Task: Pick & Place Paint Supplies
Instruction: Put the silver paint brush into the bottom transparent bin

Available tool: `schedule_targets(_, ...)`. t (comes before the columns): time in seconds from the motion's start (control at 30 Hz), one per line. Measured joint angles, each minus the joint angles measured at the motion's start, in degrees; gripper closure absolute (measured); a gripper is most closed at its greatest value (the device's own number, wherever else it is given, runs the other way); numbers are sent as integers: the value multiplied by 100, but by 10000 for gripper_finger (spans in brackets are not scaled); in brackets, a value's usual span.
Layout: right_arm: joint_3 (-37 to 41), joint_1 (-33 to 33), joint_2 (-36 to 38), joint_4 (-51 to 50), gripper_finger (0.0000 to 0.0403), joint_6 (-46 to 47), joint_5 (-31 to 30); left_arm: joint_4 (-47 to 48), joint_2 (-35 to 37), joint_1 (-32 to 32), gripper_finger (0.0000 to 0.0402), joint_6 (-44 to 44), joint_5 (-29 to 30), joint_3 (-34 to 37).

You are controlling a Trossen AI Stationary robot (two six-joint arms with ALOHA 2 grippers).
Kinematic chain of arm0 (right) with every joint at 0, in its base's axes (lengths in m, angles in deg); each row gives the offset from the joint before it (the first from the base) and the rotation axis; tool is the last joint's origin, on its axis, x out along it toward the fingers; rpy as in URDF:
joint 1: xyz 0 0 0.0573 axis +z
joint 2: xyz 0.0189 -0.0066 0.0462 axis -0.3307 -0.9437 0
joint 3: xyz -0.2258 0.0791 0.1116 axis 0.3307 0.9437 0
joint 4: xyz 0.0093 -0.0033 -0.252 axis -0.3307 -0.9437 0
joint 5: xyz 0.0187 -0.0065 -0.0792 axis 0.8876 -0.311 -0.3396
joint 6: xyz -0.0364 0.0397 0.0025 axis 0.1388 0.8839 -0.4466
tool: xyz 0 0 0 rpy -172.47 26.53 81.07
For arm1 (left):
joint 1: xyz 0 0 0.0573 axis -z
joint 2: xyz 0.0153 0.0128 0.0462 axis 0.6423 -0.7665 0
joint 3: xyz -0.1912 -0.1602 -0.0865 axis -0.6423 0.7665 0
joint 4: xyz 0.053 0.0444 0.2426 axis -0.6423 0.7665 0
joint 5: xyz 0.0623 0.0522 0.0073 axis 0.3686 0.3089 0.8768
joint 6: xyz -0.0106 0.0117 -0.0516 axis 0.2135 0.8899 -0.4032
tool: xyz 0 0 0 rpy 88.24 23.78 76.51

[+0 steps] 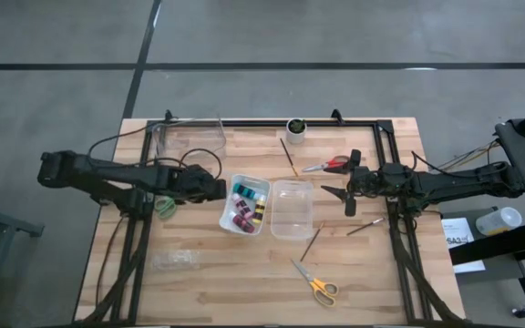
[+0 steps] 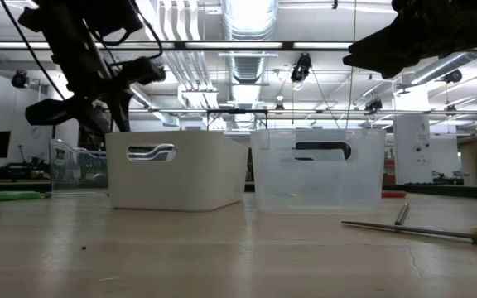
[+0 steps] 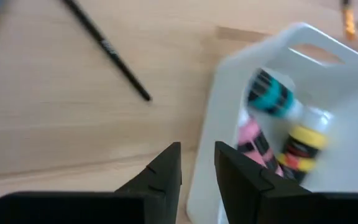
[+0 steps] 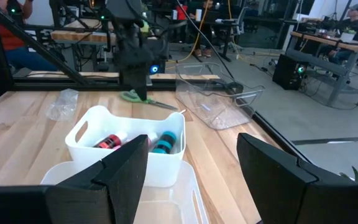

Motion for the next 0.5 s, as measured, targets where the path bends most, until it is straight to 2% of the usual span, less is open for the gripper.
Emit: schedule_targets(0.5, 0, 0, 0, 0, 159, 0, 1, -42, -871, -605, 299, -2553, 44, 149)
